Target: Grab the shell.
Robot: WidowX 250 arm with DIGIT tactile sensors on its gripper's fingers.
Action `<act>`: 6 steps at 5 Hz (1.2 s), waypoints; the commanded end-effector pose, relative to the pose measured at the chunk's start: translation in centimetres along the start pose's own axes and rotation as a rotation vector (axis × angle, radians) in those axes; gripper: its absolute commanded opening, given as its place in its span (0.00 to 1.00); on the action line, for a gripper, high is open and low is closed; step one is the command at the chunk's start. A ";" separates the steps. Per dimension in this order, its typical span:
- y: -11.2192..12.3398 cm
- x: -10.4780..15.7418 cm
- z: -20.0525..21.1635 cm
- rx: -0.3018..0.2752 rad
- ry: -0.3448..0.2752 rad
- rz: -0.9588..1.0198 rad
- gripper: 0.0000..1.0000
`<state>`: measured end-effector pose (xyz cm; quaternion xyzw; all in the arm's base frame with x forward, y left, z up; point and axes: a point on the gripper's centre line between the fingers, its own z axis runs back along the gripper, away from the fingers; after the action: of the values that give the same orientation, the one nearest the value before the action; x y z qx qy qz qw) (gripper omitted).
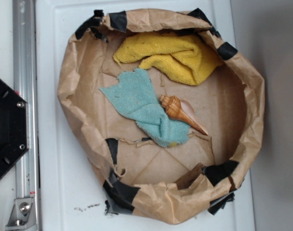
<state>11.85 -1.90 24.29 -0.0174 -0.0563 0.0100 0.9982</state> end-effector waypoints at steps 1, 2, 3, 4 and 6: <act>0.0 0.0 0.0 0.000 0.000 0.000 1.00; 0.9 3.8 -1.9 0.024 -0.100 -0.152 1.00; 2.3 5.8 -4.2 0.034 -0.091 -0.148 1.00; 3.6 7.8 -6.7 0.055 -0.074 -0.158 1.00; 5.3 14.1 -13.8 -0.026 -0.098 -0.396 1.00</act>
<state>26.36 2.56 10.32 -0.0325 -0.0738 -0.1933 0.9778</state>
